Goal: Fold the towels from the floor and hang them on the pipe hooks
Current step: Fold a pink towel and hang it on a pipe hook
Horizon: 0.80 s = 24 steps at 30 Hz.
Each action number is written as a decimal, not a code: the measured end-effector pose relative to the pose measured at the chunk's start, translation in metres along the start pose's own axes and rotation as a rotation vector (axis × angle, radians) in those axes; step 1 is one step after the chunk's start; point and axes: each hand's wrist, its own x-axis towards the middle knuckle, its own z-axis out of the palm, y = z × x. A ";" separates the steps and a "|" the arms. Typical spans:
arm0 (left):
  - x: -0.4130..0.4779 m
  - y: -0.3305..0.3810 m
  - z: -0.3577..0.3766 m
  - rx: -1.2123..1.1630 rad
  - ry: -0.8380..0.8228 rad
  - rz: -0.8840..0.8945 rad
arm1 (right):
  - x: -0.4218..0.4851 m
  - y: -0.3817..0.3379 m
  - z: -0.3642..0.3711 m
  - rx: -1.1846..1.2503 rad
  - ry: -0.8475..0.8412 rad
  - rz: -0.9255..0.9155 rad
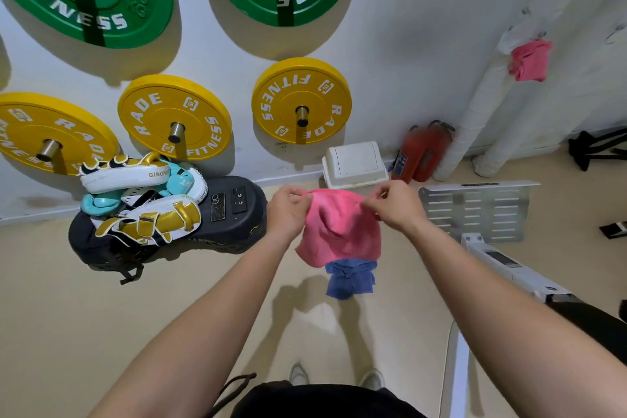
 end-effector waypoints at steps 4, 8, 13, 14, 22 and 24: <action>-0.021 -0.003 0.020 -0.082 -0.116 0.056 | -0.005 -0.005 0.025 0.077 -0.035 -0.047; -0.031 -0.005 0.028 -0.103 -0.126 0.069 | -0.006 -0.001 0.041 0.234 -0.093 -0.019; -0.034 -0.004 0.027 -0.097 -0.100 0.069 | -0.005 0.006 0.049 0.347 -0.222 -0.059; -0.033 -0.004 0.026 -0.096 -0.102 0.065 | -0.005 0.006 0.048 0.356 -0.243 -0.067; -0.027 -0.007 0.022 -0.007 -0.132 0.143 | -0.009 -0.001 0.048 0.590 -0.292 0.013; -0.027 -0.006 0.019 0.033 -0.139 0.160 | -0.008 -0.002 0.049 0.605 -0.291 0.024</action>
